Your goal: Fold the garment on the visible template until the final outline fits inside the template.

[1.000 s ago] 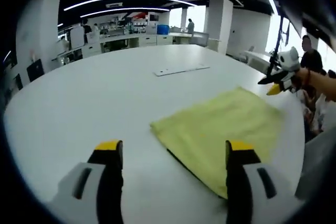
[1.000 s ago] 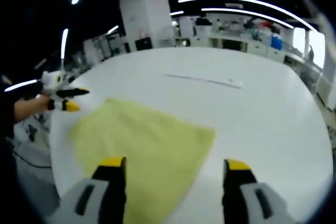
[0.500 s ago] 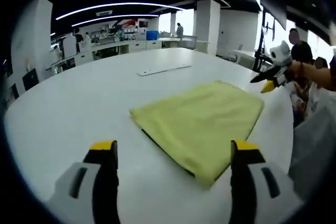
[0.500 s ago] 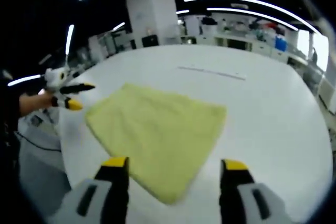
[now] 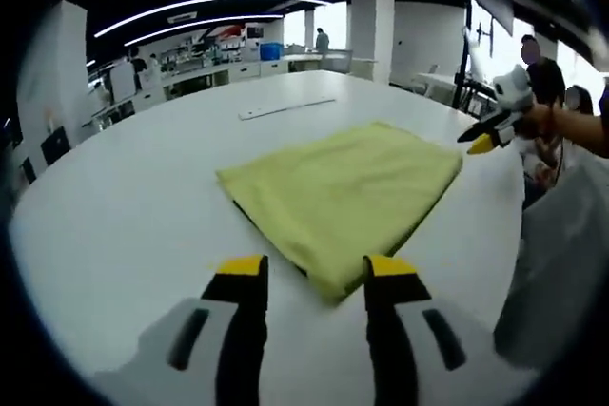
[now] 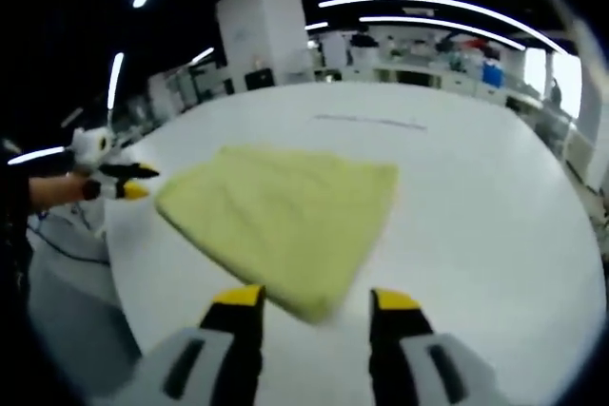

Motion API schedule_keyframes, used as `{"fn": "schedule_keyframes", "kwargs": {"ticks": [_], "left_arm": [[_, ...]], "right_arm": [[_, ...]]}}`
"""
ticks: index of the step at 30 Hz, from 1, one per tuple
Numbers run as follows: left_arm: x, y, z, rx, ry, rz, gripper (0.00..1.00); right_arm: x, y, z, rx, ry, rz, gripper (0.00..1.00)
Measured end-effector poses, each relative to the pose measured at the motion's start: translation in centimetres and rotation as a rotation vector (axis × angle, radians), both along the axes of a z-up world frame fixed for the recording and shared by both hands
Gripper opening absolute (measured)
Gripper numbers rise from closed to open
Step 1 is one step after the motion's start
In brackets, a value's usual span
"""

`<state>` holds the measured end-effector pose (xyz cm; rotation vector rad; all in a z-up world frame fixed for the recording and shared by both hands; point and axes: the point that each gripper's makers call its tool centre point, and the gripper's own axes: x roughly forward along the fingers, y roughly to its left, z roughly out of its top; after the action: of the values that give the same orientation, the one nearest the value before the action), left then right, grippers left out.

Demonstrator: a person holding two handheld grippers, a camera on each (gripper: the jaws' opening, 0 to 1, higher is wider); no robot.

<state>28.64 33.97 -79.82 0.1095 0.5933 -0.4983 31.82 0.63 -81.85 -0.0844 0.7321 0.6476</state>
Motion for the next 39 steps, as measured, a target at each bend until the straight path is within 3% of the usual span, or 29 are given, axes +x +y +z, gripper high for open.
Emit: {"fn": "schedule_keyframes", "kwargs": {"ticks": [3, 6, 13, 19, 23, 36, 39], "left_arm": [[-0.4, 0.0, -1.0, -0.016, 0.026, 0.017, 0.26], [-0.7, -0.2, -0.6, -0.014, 0.025, 0.046, 0.21], [-1.4, -0.8, -1.5, -0.047, 0.067, 0.066, 0.08], [-1.3, -0.8, -2.1, -0.073, 0.074, 0.107, 0.06], [-1.2, -1.1, -2.4, -0.07, 0.086, 0.113, 0.05], [-1.6, 0.0, -3.5, 0.005, 0.114, 0.144, 0.05], [-1.7, -0.2, -3.6, -0.025, 0.134, 0.175, 0.04]], "right_arm": [[-0.5, -0.3, -0.6, -0.015, -0.011, -0.016, 0.3], [-0.7, -0.5, -1.2, -0.017, -0.016, -0.025, 0.21], [-0.4, -0.6, -1.4, 0.031, -0.031, -0.061, 0.12], [-0.4, -0.2, -2.0, 0.096, -0.006, -0.086, 0.08], [-0.4, 0.3, -2.2, 0.18, 0.021, -0.102, 0.02], [-0.3, 0.2, -2.3, 0.189, 0.023, -0.126, 0.0], [-0.2, 0.3, -2.4, 0.187, 0.023, -0.123, 0.0]]}}
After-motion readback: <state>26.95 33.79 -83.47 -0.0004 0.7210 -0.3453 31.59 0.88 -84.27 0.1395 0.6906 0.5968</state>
